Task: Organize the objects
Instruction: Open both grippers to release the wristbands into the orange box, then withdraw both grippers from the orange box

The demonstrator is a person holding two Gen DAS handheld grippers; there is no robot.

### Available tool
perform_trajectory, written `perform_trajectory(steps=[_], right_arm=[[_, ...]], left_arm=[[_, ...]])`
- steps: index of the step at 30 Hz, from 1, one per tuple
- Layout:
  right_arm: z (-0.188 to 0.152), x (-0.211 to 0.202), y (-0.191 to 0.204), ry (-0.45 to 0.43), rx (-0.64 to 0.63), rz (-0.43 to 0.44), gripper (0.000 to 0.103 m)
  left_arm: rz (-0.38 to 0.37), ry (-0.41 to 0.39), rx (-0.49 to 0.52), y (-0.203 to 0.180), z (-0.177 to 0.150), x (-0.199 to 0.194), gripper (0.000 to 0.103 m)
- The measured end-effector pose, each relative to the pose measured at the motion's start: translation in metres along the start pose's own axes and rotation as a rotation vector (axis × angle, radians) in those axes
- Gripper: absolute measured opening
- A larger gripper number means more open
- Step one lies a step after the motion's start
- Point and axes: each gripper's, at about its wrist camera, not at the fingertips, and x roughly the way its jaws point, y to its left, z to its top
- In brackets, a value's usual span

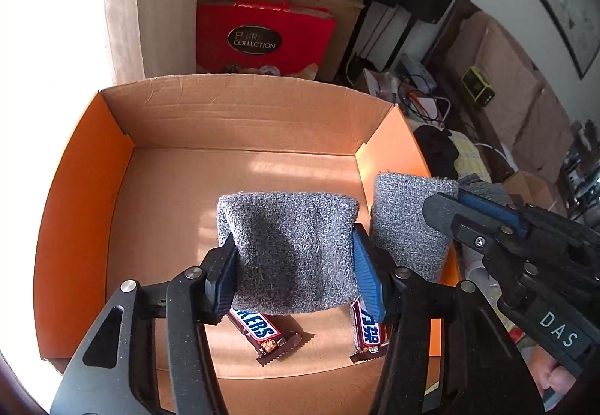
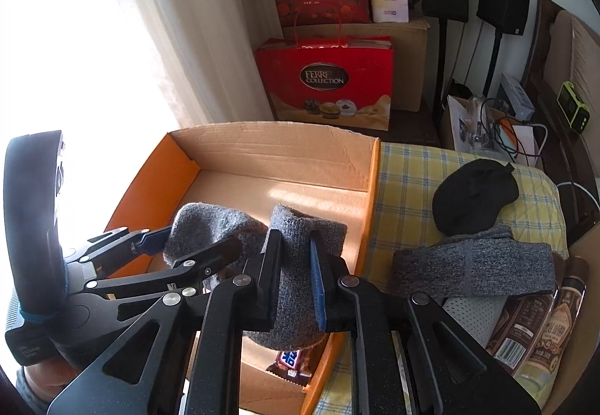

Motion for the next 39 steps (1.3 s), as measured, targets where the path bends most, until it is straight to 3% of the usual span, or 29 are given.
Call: perform_trajectory(steps=[6,13,16,21,23,34,37,39], right_arm=[[0.001,0.0,-0.002,-0.008,0.006,-0.01,0.023],[0.004,-0.022,-0.011,-0.055,0.029,0.001,0.031],[0.003,-0.035,-0.014,-0.081,0.035,-0.009,0.042],[0.0,-0.053,-0.019,-0.118,0.026,-0.049,0.065],[-0.003,-0.059,-0.021,-0.127,0.024,-0.059,0.072],[-0.019,-0.081,-0.034,-0.146,0.02,-0.081,0.082],[-0.023,-0.085,-0.04,-0.15,0.021,-0.107,0.088],[-0.026,-0.086,-0.046,-0.149,0.033,-0.13,0.099]], left_arm=[[-0.002,0.025,-0.008,0.002,-0.002,0.006,0.062],[-0.015,-0.024,-0.03,0.006,0.002,-0.014,0.071],[0.003,-0.072,-0.022,0.003,0.004,-0.028,0.083],[-0.006,-0.104,-0.012,-0.004,0.007,-0.045,0.084],[-0.016,-0.117,-0.011,-0.006,0.007,-0.05,0.097],[0.001,-0.146,0.043,-0.016,-0.001,-0.066,0.103],[0.025,-0.175,0.077,-0.025,-0.005,-0.071,0.103],[0.032,-0.191,0.094,-0.031,-0.007,-0.074,0.103]])
